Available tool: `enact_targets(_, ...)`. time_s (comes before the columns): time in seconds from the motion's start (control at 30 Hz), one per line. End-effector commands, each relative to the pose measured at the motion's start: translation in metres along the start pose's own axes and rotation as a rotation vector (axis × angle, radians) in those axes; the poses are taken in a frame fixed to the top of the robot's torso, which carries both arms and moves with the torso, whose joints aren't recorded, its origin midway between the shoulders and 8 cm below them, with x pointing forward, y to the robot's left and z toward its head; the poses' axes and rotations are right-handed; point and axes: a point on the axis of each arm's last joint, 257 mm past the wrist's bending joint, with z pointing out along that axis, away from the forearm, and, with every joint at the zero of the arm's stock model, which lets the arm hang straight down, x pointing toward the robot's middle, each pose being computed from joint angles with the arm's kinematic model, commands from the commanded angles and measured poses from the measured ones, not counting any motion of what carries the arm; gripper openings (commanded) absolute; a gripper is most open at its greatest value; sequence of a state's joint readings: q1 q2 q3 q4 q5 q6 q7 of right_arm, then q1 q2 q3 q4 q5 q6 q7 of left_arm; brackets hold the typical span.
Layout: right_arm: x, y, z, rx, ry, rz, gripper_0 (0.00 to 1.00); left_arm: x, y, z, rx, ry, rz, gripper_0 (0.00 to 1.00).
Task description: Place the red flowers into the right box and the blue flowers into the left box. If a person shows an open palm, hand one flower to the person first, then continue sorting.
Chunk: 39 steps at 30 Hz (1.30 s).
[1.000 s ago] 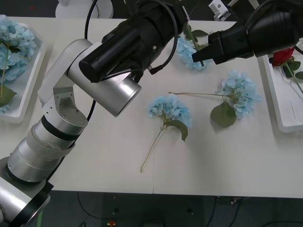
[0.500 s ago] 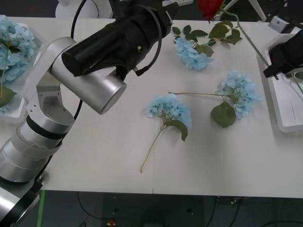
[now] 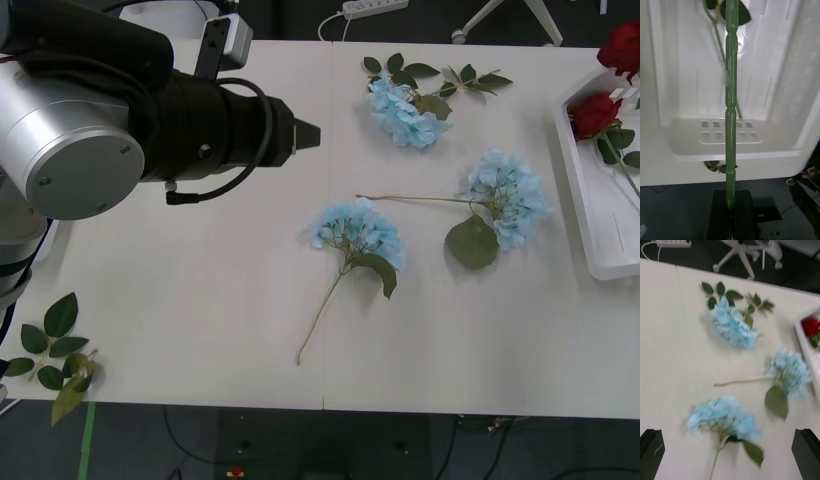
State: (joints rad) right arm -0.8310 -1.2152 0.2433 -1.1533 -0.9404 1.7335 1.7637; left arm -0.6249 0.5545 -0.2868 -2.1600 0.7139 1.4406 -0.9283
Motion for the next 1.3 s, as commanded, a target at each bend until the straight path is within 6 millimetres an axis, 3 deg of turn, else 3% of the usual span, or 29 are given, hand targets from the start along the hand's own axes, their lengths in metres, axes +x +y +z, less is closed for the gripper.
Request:
enact_targets(0.03, 0.014, -0.076, -0.02, 0.138, -0.013, 0.08, 0.0, 0.049, 0.013, -0.01, -0.081, 0.135, 0.096, 1.0)
enact_targets(0.2, 0.023, -0.113, 0.009, 0.182, -0.03, 0.171, 0.0, 0.107, 0.017, 0.003, -0.131, 0.26, 0.186, 1.0)
enact_targets(0.3, 0.021, -0.129, 0.026, 0.225, -0.056, 0.196, 0.0, 0.129, 0.018, 0.009, -0.146, 0.297, 0.205, 1.0)
enact_targets(0.4, 0.032, -0.138, 0.046, 0.279, -0.014, 0.19, 0.0, 0.15, 0.016, 0.021, -0.158, 0.342, 0.218, 1.0)
enact_targets(0.67, 0.042, -0.116, 0.092, 0.254, 0.021, 0.163, 0.0, 0.184, 0.016, 0.065, -0.212, 0.403, 0.258, 1.0)
enact_targets(0.87, 0.022, -0.095, 0.092, 0.19, -0.033, 0.149, 0.0, 0.201, 0.015, 0.101, -0.235, 0.444, 0.26, 1.0)
enact_targets(1.17, 0.029, -0.085, 0.118, 0.264, 0.038, 0.049, 0.0, 0.225, -0.004, 0.129, -0.222, 0.495, 0.271, 1.0)
enact_targets(1.3, 0.034, -0.081, 0.128, 0.302, 0.079, -0.009, 0.32, 0.236, -0.015, 0.135, -0.215, 0.506, 0.286, 1.0)
